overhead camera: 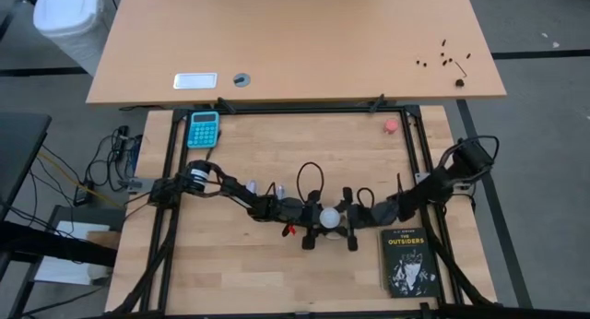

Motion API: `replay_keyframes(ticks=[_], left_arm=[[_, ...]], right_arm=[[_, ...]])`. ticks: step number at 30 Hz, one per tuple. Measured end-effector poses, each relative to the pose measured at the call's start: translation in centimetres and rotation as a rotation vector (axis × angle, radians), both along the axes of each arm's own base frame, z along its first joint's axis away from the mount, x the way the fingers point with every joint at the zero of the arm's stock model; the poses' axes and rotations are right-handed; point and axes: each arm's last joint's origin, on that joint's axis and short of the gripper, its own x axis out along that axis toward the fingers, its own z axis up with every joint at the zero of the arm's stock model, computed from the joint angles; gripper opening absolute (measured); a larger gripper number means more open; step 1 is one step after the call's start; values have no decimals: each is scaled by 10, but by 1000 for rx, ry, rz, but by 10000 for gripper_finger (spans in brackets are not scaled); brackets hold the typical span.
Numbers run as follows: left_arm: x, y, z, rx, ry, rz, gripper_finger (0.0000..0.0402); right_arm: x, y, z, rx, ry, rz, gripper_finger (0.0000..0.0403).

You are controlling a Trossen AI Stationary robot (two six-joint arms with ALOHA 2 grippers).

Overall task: Screw lightbulb
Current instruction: Remove the lightbulb from the lamp

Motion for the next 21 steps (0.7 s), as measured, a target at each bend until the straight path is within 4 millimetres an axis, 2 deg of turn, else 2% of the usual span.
replay_keyframes(ticks=[10,16,21], left_arm=[[1,-1,2,16,-13,-23,193],[1,0,1,9,-7,-15,193],[0,1,-1,14,19,-14,193]], right_arm=[[6,-37,1,74,-36,312,214],[8,-44,0,98,-26,256,219],[7,-42,-2,153,2,228,254]])
